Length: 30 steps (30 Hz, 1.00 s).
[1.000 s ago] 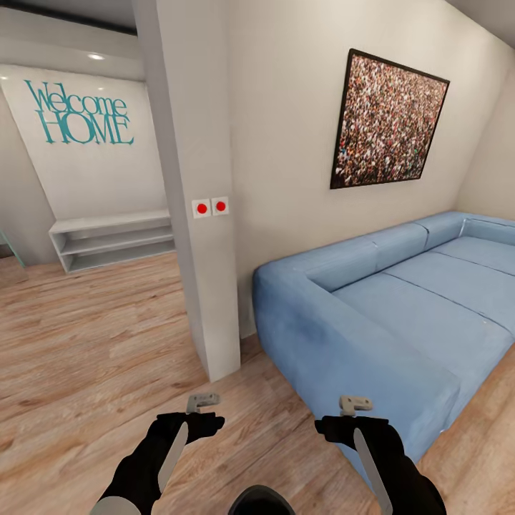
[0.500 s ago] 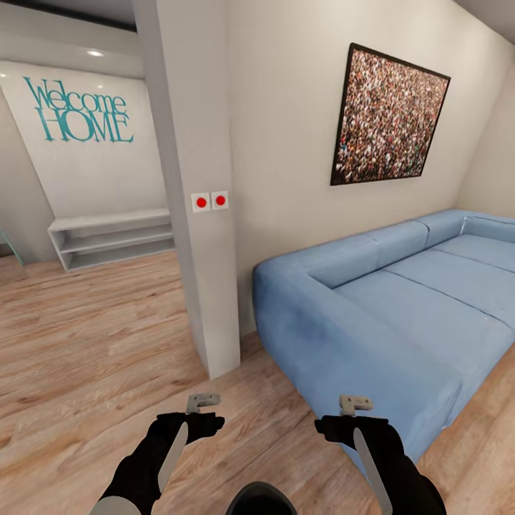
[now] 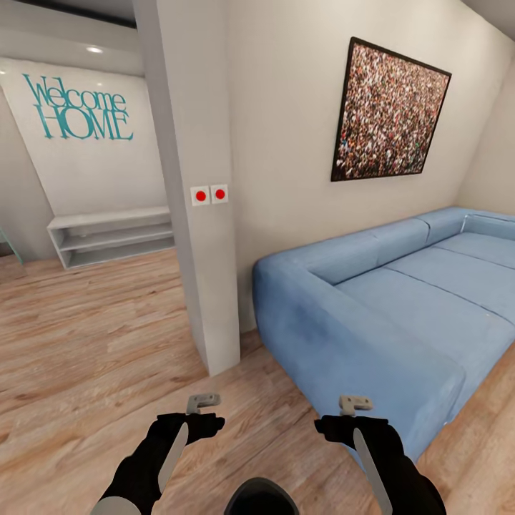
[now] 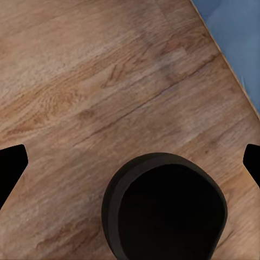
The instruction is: Place each of the two pumpkins and all three candles from the living room inside a cabinet in the living room (use any cabinet), then make sure every cabinet is closed, and position the cauldron so it is next to a table in the living room.
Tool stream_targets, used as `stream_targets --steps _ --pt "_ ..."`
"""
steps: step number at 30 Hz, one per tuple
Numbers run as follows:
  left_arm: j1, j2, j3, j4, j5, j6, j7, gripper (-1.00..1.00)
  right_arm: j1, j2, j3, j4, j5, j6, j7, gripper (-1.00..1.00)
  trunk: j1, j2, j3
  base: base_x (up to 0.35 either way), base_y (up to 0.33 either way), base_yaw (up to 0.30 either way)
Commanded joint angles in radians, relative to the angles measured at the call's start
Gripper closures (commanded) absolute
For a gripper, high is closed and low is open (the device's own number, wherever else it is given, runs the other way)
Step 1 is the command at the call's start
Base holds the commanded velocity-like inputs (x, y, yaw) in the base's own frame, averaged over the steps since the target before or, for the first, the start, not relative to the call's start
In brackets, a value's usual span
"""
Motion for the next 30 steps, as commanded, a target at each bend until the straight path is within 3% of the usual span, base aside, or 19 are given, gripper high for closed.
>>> stream_targets --steps 1,6,12,15,30 --pt "0.000 0.000 -0.001 0.000 0.011 0.005 0.004 -1.00 -0.001 0.000 0.000 0.000 -0.009 0.004 -0.006 -1.00 0.004 -0.008 -0.004 0.000 0.000 0.000" --pt "0.000 0.000 0.000 0.005 0.014 0.005 0.009 -1.00 -0.012 0.001 0.016 0.048 -0.007 0.010 -0.016 -1.00 0.023 -0.043 -0.020 0.000 0.000 0.000" --pt "0.000 0.001 0.000 0.064 0.011 0.000 0.013 -1.00 -0.130 0.004 0.087 0.302 -0.007 0.005 -0.023 -1.00 0.046 -0.085 -0.039 0.000 0.000 0.000" --pt "0.000 0.001 0.001 0.088 0.009 -0.005 0.015 -1.00 -0.171 0.004 0.100 0.397 -0.007 -0.015 -0.024 -1.00 0.058 -0.106 -0.048 0.000 0.000 0.000" --pt "0.000 -0.002 0.000 0.067 0.005 -0.005 0.014 -1.00 -0.186 0.014 0.105 0.438 -0.007 -0.037 -0.024 -1.00 0.115 -0.211 -0.095 0.000 0.000 0.000"
